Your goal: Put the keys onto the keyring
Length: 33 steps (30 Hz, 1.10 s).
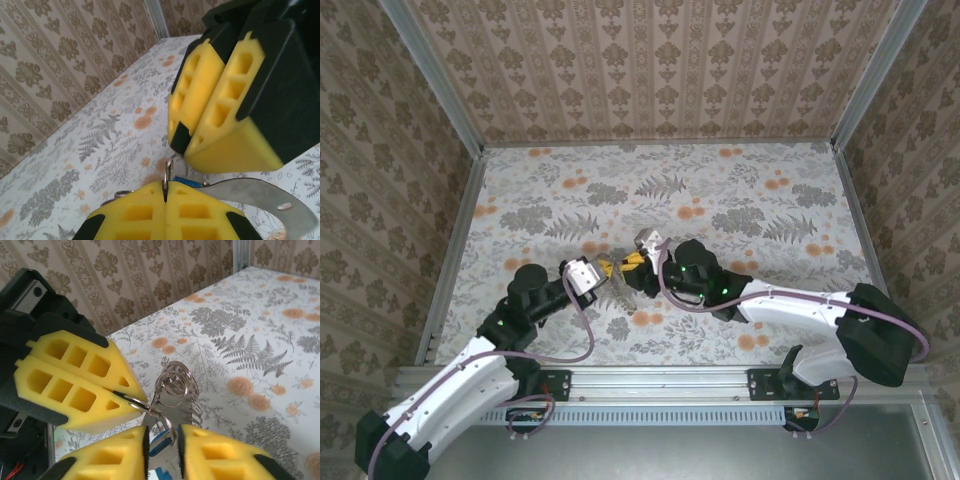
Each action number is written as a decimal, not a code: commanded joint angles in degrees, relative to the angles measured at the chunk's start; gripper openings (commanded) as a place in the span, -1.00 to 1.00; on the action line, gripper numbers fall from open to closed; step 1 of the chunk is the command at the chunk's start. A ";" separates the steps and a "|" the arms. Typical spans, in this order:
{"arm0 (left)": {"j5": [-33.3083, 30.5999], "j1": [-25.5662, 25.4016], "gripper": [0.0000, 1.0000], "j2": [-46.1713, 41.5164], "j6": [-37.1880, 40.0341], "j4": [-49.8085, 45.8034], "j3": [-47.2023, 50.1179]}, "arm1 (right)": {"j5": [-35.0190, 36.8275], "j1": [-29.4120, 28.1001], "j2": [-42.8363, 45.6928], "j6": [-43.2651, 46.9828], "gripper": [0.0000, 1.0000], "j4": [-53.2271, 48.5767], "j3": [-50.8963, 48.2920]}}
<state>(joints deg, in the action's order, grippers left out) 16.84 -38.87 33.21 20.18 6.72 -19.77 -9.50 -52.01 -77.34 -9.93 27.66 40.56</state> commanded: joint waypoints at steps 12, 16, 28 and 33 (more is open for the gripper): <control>11.63 -0.44 -1.00 0.16 -1.01 8.39 0.29 | -19.39 7.01 8.79 37.29 -0.25 -32.74 11.42; 13.93 -0.56 -1.00 1.85 -2.53 9.14 -0.76 | -22.61 6.68 8.79 45.80 -0.31 -37.12 13.52; 17.96 -2.01 -1.00 7.40 -6.87 17.82 -0.85 | -19.43 4.81 7.03 47.42 -0.25 -36.82 13.97; 18.35 -3.22 -1.00 8.47 -6.01 18.24 -1.38 | -17.42 5.20 8.10 47.24 -0.24 -35.69 12.67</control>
<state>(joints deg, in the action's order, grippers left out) 32.71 -41.30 41.85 14.96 20.27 -19.49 -28.25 -46.89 -69.76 36.49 -9.15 53.17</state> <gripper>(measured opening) 0.046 0.379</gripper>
